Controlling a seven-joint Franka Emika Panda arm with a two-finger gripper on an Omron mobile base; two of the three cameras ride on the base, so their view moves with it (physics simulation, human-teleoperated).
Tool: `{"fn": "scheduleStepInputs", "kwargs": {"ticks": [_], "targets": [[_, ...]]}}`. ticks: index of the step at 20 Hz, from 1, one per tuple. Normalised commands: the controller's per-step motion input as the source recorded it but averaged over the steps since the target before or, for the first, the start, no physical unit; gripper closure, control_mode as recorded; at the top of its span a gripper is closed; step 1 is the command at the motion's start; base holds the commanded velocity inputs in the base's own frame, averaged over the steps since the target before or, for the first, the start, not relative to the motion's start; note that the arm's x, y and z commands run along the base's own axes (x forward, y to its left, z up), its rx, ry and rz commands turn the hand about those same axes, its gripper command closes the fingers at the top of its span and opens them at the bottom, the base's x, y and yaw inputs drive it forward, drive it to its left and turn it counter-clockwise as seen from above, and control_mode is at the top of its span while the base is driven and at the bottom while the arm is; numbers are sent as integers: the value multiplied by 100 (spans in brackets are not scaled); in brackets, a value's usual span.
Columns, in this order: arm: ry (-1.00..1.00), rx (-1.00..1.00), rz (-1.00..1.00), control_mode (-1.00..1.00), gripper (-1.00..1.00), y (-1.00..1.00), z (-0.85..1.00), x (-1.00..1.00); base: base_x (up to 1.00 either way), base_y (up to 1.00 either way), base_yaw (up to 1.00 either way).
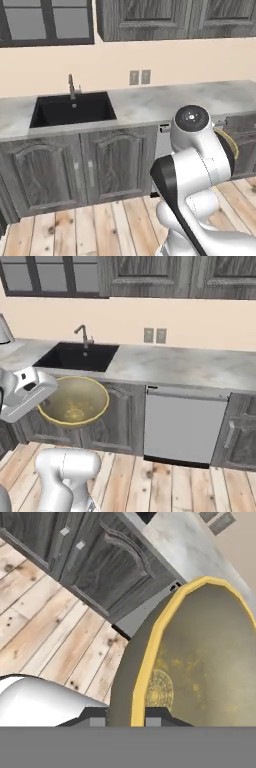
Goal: Pick up the bowls from the cabinet and place each bowl in front of a stool on the dining counter.
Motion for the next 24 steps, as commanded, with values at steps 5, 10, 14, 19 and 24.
{"fn": "scheduleStepInputs", "kwargs": {"ticks": [5, 10, 14, 19, 24], "targets": [[0, 0, 0, 100, 100, 0, 0, 0, 1, -4, -59], [0, 0, 0, 100, 100, 0, 0, 0, 55, -22, -42], [0, 0, 0, 100, 100, 0, 0, 0, 66, 1, -48], [0, 0, 0, 100, 100, 0, 0, 0, 79, 0, -45], [0, 0, 0, 100, 100, 0, 0, 0, 91, 5, -53]]}}
